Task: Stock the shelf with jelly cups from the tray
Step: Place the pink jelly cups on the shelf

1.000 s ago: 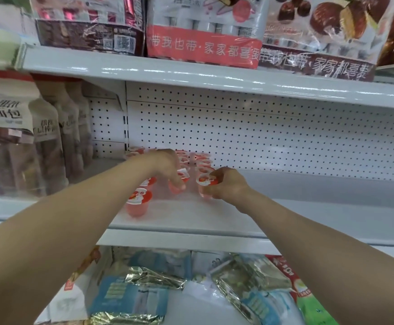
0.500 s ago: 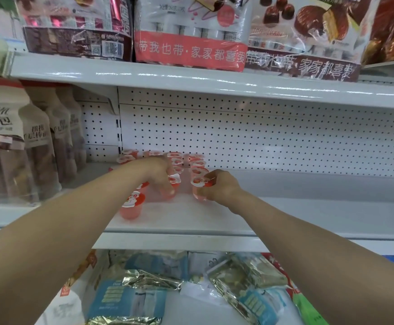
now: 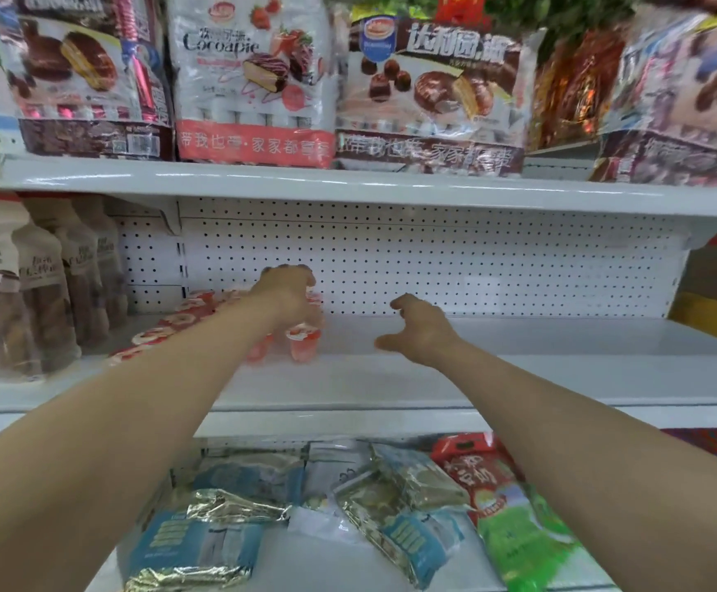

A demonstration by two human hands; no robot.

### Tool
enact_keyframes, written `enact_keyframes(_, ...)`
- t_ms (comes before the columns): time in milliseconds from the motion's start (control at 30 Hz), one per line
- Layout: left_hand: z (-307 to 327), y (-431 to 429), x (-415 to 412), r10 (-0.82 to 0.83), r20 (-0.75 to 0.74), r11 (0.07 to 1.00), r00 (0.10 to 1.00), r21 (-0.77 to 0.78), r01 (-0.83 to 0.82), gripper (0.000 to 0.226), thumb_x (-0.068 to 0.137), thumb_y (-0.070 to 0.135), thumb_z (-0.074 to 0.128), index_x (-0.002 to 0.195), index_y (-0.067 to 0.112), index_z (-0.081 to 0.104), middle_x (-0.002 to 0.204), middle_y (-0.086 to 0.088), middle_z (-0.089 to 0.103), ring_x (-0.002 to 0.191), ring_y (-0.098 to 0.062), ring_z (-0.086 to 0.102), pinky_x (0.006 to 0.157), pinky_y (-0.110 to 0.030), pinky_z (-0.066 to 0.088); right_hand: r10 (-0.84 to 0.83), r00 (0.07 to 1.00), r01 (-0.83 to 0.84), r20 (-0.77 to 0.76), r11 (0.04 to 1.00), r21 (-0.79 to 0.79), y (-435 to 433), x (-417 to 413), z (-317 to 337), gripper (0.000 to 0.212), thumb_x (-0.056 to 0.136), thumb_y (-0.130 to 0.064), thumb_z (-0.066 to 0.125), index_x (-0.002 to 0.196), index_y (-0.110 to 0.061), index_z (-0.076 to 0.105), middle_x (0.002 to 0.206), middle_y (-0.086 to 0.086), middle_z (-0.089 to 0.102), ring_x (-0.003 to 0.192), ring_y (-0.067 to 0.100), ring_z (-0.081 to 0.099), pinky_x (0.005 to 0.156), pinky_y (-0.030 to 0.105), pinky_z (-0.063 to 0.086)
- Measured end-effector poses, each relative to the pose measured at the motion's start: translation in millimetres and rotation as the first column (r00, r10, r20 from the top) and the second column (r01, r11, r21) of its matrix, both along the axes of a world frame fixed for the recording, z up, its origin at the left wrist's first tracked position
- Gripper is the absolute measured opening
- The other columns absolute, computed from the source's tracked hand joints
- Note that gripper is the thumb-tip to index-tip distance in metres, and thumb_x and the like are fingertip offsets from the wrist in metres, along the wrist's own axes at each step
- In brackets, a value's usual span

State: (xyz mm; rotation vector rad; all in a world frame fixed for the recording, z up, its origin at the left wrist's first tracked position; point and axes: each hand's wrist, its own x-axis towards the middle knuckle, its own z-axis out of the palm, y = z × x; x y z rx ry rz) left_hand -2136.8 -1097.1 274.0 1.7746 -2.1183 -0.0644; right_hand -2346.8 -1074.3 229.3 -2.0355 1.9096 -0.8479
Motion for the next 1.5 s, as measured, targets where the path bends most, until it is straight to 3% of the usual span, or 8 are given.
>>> enact_keyframes(267,1.3,65.7,-167.7,-0.216,-0.152,0.971,0.965,-0.133,0.197,0.061,0.085,0.043,0.071,0.136,0.015,0.049,0.138,-0.01,0.046,0.127,-0.029,0.042,0.099,-0.036,0.042,-0.166,0.97,0.142,-0.178,0.98,-0.142,95.0,-160.2,20.7,0.064,0.089,-0.046,0.066,0.142,-0.015,0.045,0.141,0.006,0.049,0.128,0.024,0.047,0.101,0.032,0.039)
enact_keyframes(400,-10.1,104.4,-257.8,-0.305,-0.202,0.949,0.931,-0.144,0.28,0.055,0.09,0.051,0.061,0.131,0.015,0.052,0.135,-0.008,0.049,0.125,-0.028,0.045,0.096,-0.036,0.042,-0.289,0.943,0.259,-0.167,0.949,-0.178,154.4,-250.3,20.5,0.057,0.095,-0.053,0.051,0.138,-0.015,0.05,0.138,0.006,0.055,0.125,0.026,0.051,0.099,0.035,0.043)
enact_keyframes(633,-45.1,177.9,-400.4,-0.452,-0.237,0.892,0.86,-0.099,0.441,0.052,0.092,0.052,0.057,0.13,0.017,0.055,0.135,-0.006,0.052,0.126,-0.026,0.045,0.098,-0.036,0.042,-0.472,0.871,0.449,-0.138,0.878,-0.166,269.3,-383.5,0.7,0.054,0.096,-0.049,0.051,0.136,-0.013,0.052,0.138,0.008,0.055,0.126,0.027,0.049,0.099,0.034,0.041)
enact_keyframes(800,-76.1,226.2,-479.8,-0.529,-0.227,0.844,0.818,-0.037,0.536,0.048,0.09,0.051,0.059,0.122,0.015,0.059,0.128,-0.009,0.057,0.118,-0.029,0.051,0.094,-0.037,0.046,-0.588,0.797,0.578,-0.139,0.809,-0.108,331.2,-451.8,-28.3,0.046,0.093,-0.05,0.054,0.119,-0.014,0.062,0.115,0.01,0.067,0.109,0.031,0.061,0.09,0.038,0.05)
enact_keyframes(1067,-162.5,269.6,-579.0,-0.648,-0.199,0.728,0.735,0.121,0.675,0.036,0.091,0.044,0.062,0.101,0.01,0.068,0.109,-0.012,0.068,0.102,-0.03,0.06,0.08,-0.034,0.046,-0.69,0.712,0.701,-0.128,0.707,0.088,389.3,-527.0,-116.7,0.047,0.095,-0.045,0.055,0.129,-0.012,0.058,0.128,0.012,0.061,0.119,0.03,0.054,0.094,0.032,0.041)
enact_keyframes(1200,-247.1,280.7,-612.5,-0.692,-0.187,0.631,0.697,0.311,0.71,0.039,0.089,0.041,0.065,0.112,0.009,0.066,0.118,-0.013,0.065,0.11,-0.031,0.058,0.086,-0.033,0.044,-0.713,0.683,0.723,-0.159,0.63,0.283,404.8,-547.7,-189.3,0.045,0.095,-0.045,0.053,0.122,-0.011,0.059,0.128,0.013,0.061,0.118,0.033,0.055,0.095,0.034,0.043)
enact_keyframes(1333,-335.0,294.4,-623.9,-0.694,-0.206,0.517,0.69,0.525,0.676,0.029,0.09,0.035,0.066,0.107,0.011,0.064,0.11,-0.008,0.061,0.101,-0.026,0.056,0.075,-0.028,0.037,-0.697,0.699,0.669,-0.158,0.561,0.487,416.1,-556.4,-273.6,0.049,0.094,-0.051,0.053,0.125,-0.014,0.06,0.131,0.008,0.06,0.121,0.029,0.054,0.095,0.031,0.041)
enact_keyframes(1500,-439.9,307.3,-614.8,-0.688,-0.217,0.378,0.693,0.707,0.597,0.04,0.089,0.044,0.065,0.116,0.015,0.064,0.125,-0.005,0.063,0.116,-0.024,0.057,0.092,-0.032,0.044,-0.705,0.695,0.584,-0.142,0.439,0.683,433.8,-547.6,-367.5,0.049,0.095,-0.054,0.05,0.128,-0.019,0.059,0.128,-0.001,0.062,0.121,0.023,0.054,0.09,0.027,0.039)
